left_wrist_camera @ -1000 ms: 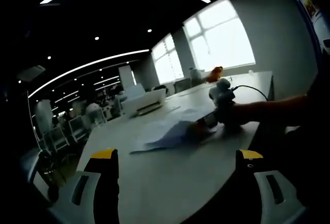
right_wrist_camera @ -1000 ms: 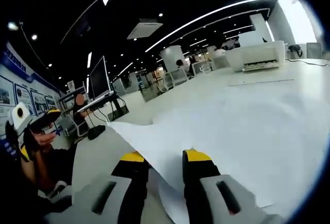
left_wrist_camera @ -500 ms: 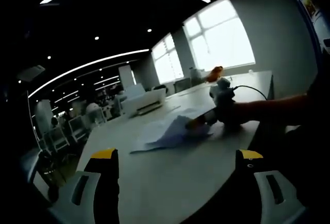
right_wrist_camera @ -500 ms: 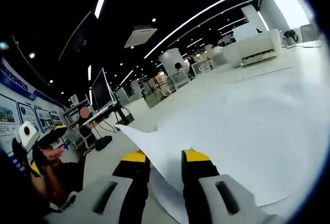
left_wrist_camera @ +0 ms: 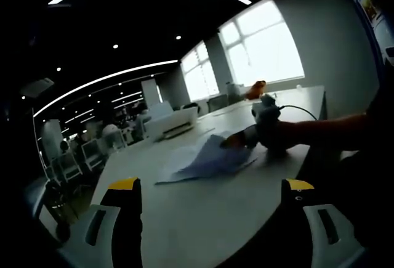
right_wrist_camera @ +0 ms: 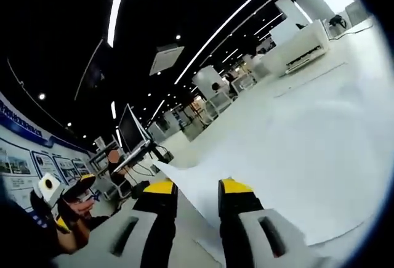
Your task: Organize the stack of printing papers by aligning and flattening the scattered papers on the table
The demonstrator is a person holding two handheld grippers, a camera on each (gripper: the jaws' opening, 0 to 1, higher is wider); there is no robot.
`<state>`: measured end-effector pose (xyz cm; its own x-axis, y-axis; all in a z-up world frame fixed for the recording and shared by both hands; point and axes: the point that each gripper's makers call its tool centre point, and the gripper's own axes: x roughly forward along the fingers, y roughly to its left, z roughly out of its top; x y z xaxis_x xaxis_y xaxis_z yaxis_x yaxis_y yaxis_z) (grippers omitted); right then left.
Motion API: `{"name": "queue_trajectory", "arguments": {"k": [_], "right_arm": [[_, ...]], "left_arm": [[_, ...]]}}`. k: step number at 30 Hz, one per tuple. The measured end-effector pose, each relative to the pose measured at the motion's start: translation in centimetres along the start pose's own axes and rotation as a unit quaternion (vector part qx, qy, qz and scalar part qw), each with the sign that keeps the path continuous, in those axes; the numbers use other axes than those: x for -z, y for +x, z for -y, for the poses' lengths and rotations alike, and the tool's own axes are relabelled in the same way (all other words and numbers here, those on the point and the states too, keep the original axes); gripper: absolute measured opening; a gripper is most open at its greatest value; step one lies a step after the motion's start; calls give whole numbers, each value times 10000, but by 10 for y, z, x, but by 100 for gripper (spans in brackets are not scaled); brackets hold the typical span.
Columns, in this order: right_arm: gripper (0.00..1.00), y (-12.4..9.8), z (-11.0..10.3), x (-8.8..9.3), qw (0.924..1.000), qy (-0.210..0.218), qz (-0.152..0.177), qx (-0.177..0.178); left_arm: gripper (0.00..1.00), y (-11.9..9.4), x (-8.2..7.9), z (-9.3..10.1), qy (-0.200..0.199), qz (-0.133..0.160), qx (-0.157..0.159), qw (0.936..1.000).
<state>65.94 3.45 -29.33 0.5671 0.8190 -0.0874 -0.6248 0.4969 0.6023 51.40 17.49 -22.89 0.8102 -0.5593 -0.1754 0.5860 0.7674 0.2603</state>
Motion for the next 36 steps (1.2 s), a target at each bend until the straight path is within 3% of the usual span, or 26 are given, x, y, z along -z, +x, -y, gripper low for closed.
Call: {"name": "queue_trajectory", "arguments": {"k": [11, 26, 36], "right_arm": [[0, -2, 4, 3, 9996, -185, -59, 190], [0, -12, 4, -19, 9994, 227, 247, -52], [0, -24, 2, -50, 9983, 49, 586, -50]], "left_arm": [[96, -1, -1, 0, 4, 13, -2, 10000], [96, 0, -4, -2, 0, 46, -19, 10000], [97, 0, -11, -2, 29, 104, -62, 9999]]}}
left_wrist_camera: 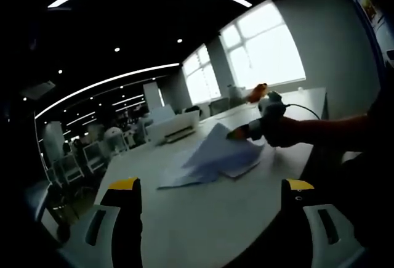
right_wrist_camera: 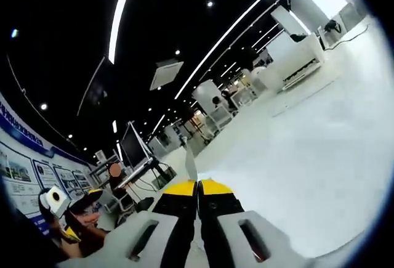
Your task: Organize the stack of printing papers by aligning and flattening the scattered papers on the table
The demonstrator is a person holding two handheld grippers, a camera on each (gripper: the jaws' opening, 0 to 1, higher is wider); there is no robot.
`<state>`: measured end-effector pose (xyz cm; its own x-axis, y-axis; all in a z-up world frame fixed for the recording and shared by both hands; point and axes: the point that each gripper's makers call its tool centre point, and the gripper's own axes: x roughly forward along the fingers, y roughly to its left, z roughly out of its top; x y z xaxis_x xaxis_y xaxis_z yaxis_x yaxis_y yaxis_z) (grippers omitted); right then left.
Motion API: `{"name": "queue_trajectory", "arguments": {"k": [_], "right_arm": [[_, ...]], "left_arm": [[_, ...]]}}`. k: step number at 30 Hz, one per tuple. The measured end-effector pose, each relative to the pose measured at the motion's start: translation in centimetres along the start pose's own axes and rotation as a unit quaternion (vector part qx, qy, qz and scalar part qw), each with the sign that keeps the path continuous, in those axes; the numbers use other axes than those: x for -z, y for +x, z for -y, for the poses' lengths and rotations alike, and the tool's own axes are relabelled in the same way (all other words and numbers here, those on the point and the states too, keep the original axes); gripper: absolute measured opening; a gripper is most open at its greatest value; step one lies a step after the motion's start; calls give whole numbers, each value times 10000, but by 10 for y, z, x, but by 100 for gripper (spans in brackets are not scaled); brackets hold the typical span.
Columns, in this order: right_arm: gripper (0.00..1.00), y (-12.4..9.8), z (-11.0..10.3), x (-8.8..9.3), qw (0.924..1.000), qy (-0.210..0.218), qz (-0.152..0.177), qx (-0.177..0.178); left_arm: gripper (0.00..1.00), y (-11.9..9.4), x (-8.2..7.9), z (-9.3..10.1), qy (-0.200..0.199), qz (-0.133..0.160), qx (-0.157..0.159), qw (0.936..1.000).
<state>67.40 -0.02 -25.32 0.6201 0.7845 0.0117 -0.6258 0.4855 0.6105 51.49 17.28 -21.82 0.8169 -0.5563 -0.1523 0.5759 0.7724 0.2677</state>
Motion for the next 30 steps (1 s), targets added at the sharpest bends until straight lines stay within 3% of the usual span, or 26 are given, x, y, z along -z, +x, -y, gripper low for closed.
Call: {"name": "queue_trajectory", "arguments": {"k": [18, 30], "right_arm": [[0, -15, -36, -15, 9995, -106, 251, -147], [0, -20, -54, -27, 9985, -394, 321, -195]], "left_arm": [[97, -5, -6, 2, 34, 86, 2, 10000], [97, -7, -8, -11, 20, 129, -134, 9998]]}}
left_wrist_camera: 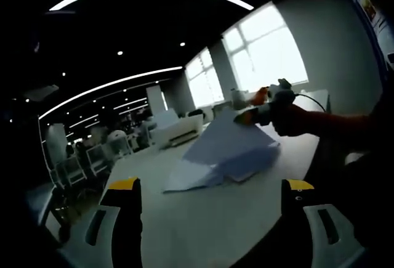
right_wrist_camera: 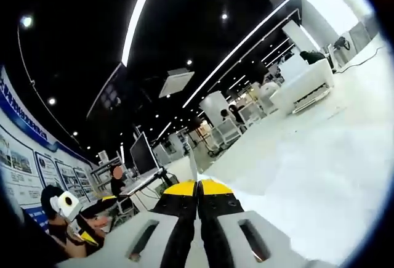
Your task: Organize the stack of printing papers by aligning and flattening the scattered papers on the table
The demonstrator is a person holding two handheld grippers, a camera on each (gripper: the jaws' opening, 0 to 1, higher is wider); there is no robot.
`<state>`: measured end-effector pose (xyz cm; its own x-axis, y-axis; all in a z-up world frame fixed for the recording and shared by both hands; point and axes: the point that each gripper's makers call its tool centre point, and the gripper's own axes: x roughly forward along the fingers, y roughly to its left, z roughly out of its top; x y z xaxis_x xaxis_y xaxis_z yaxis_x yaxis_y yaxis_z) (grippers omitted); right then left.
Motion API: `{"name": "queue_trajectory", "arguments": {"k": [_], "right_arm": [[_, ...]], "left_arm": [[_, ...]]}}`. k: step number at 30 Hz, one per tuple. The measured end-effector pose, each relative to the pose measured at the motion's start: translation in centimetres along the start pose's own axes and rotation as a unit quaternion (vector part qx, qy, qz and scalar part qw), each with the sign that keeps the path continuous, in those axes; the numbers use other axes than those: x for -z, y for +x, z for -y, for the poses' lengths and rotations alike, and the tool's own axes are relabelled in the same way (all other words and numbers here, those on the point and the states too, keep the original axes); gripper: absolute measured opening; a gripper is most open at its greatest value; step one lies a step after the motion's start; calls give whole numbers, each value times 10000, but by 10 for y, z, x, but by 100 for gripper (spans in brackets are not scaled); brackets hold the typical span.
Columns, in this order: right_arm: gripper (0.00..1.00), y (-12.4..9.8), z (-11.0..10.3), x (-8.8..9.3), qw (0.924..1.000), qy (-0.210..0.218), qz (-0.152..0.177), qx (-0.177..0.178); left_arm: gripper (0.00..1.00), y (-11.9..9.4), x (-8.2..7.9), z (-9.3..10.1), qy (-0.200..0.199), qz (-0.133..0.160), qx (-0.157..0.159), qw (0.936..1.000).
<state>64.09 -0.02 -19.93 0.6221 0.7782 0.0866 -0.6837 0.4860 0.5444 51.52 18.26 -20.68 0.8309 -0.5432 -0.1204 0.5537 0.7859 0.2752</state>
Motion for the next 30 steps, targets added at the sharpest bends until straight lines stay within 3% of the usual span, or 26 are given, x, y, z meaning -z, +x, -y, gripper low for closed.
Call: {"name": "queue_trajectory", "arguments": {"k": [15, 30], "right_arm": [[0, -3, -8, -6, 9996, 214, 140, -112], [0, -3, -25, -20, 9994, 64, 188, -282]], "left_arm": [[97, 1, 3, -2, -70, 20, 31, 10000], [97, 0, 2, -2, -74, 58, 24, 10000]]}}
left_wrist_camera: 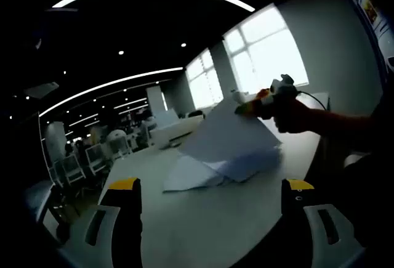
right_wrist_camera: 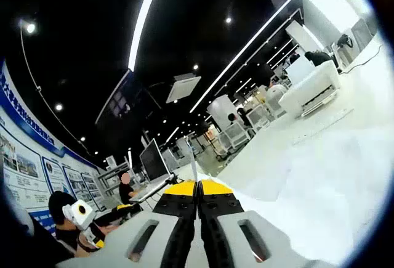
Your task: Organize the stack of printing papers by aligning and flattening the scattered papers on the table
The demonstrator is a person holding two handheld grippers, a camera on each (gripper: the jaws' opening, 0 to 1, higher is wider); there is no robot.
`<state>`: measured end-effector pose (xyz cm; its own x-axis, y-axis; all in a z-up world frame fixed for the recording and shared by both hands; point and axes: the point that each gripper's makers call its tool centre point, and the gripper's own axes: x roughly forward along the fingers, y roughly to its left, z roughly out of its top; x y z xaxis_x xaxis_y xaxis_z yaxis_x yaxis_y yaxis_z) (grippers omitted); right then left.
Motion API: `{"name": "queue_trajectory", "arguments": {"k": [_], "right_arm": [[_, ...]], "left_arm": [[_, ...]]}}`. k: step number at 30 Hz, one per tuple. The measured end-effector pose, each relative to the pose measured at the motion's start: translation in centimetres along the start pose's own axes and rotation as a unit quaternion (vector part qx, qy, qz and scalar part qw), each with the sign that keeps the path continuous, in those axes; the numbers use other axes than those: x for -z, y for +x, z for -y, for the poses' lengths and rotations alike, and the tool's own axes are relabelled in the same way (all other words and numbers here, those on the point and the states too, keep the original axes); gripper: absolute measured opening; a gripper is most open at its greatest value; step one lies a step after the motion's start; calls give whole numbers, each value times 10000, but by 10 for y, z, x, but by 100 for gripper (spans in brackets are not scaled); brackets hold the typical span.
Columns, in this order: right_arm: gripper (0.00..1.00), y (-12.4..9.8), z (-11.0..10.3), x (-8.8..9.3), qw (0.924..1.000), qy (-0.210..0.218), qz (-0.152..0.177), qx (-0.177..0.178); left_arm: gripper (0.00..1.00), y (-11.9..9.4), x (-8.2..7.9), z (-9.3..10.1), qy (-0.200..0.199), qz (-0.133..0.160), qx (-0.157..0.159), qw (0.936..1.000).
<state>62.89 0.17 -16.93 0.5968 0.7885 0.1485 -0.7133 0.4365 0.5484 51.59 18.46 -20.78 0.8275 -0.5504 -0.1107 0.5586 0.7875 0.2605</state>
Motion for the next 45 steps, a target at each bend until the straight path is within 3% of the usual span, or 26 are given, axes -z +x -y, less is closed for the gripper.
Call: {"name": "queue_trajectory", "arguments": {"k": [9, 21, 33, 45], "right_arm": [[0, -3, -14, -17, 9998, -111, 136, -128], [0, -3, -29, -26, 9991, -185, 241, -294], [0, -5, -59, -36, 9976, -306, 346, -522], [0, -7, -66, -47, 9965, -353, 402, -637]], "left_arm": [[97, 1, -2, 2, -5, 17, 17, 10000], [96, 1, -2, 2, -8, 13, 25, 10000], [96, 1, -1, 1, -22, 12, 26, 10000], [96, 1, -2, 1, -8, 23, 30, 10000]]}}
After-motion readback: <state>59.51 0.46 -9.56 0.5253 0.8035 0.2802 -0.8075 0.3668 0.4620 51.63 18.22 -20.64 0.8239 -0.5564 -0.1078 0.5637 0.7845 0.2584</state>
